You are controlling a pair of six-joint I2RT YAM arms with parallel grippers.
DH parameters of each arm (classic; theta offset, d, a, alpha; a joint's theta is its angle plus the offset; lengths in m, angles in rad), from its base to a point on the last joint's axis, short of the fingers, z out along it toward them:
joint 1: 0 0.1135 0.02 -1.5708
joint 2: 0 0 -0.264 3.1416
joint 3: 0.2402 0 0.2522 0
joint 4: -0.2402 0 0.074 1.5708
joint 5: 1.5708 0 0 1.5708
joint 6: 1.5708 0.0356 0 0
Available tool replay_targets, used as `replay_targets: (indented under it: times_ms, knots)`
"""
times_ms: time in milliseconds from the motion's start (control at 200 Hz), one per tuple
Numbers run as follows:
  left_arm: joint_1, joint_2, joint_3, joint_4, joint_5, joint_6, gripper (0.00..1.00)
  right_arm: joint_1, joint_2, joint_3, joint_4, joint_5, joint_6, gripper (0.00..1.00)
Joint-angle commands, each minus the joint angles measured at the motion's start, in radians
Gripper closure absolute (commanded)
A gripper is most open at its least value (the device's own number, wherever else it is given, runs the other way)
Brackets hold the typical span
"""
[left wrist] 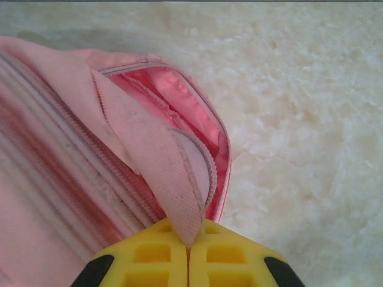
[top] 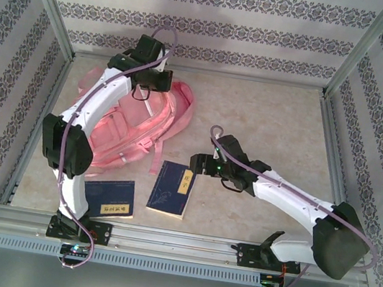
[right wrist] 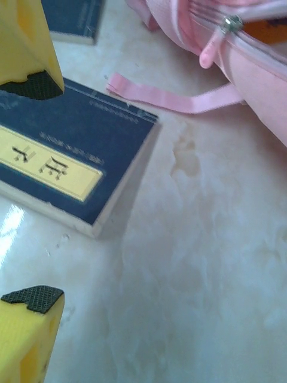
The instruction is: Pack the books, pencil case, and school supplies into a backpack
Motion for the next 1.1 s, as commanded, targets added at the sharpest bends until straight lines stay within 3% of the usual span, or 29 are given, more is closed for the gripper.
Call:
replay_targets:
  times_ms: [0,75,150,285,505,700,929,1094]
  knots:
    - [-0.010,0.002,-0.006,-0.057,0.008,0.001,0.72,-0.008,0.075,0.038,0.003,-0.154,-0.035,0.21]
    - [-0.024,-0.065,-0.116,-0.001,0.033,-0.048,0.58,-0.020,0.131,0.083,-0.024,-0.172,-0.025,0.22]
    - [-0.030,-0.166,-0.281,0.098,0.090,-0.131,0.52,-0.044,0.179,0.102,-0.010,-0.226,0.019,0.23]
    - [-0.061,-0.345,-0.587,0.240,0.145,-0.239,0.51,-0.086,0.230,0.062,0.085,-0.318,0.159,0.30]
    - [-0.212,-0.503,-0.934,0.374,0.135,-0.330,0.53,-0.084,0.272,-0.037,0.273,-0.429,0.315,0.36]
    - [-0.278,-0.505,-1.089,0.430,0.033,-0.347,0.56,-0.080,0.264,-0.091,0.268,-0.372,0.308,0.39]
    - [-0.289,-0.470,-1.190,0.521,0.031,-0.368,0.59,-0.060,0.266,-0.115,0.299,-0.400,0.307,0.43]
    - [-0.319,-0.409,-1.192,0.565,0.034,-0.370,0.64,-0.033,0.303,-0.096,0.351,-0.425,0.346,0.52]
